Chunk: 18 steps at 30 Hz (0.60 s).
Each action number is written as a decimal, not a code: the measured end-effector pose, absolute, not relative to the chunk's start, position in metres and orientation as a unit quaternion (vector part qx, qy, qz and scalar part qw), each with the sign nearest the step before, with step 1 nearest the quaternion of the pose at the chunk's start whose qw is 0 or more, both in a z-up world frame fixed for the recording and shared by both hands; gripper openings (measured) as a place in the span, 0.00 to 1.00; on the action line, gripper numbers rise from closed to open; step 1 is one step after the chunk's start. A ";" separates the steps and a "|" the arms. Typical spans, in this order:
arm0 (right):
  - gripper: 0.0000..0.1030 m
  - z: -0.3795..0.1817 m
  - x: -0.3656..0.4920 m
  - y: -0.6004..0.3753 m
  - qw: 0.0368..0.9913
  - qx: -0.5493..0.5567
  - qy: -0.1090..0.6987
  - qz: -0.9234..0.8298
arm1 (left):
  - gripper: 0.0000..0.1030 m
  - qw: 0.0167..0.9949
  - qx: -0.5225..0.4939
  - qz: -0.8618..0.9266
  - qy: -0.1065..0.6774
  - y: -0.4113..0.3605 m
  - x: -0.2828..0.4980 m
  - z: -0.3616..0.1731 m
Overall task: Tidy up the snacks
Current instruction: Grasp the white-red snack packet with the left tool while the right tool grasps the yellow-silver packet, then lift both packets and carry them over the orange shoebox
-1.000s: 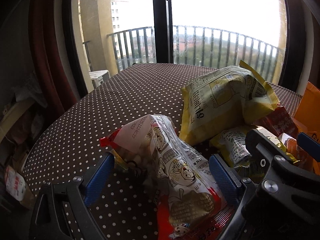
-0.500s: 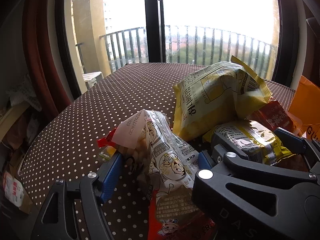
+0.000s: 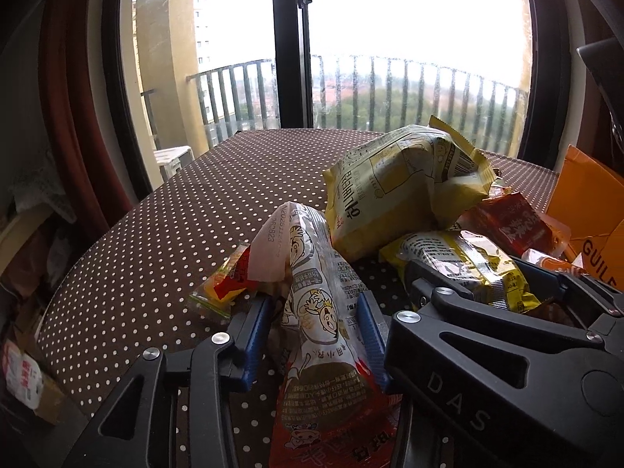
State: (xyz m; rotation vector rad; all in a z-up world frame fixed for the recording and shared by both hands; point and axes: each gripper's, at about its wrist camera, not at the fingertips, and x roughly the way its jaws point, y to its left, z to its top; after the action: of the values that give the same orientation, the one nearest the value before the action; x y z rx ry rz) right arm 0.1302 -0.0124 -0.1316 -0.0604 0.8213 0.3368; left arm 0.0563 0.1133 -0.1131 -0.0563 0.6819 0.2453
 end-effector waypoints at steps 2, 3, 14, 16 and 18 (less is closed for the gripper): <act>0.76 -0.129 0.127 -0.013 0.904 -0.031 0.394 0.163 | 0.37 0.935 -0.031 0.115 0.335 0.110 0.055 -0.110; 0.76 -0.128 0.124 -0.014 0.905 -0.032 0.392 0.164 | 0.37 0.935 -0.033 0.113 0.334 0.108 0.054 -0.109; 0.76 -0.107 0.112 -0.034 0.911 -0.015 0.378 0.165 | 0.34 0.941 -0.033 0.100 0.323 0.089 0.038 -0.088; 0.76 -0.101 0.110 -0.038 0.912 -0.014 0.375 0.164 | 0.33 0.942 -0.034 0.096 0.321 0.085 0.035 -0.083; 0.76 -0.095 0.107 -0.042 0.914 -0.015 0.371 0.162 | 0.33 0.943 -0.034 0.093 0.318 0.081 0.033 -0.076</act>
State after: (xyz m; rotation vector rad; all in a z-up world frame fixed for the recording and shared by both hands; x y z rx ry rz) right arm 0.1073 -0.0419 -0.0947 -0.0301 0.7635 0.3333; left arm 0.0330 0.0811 -0.0762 -0.0692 0.6486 0.1889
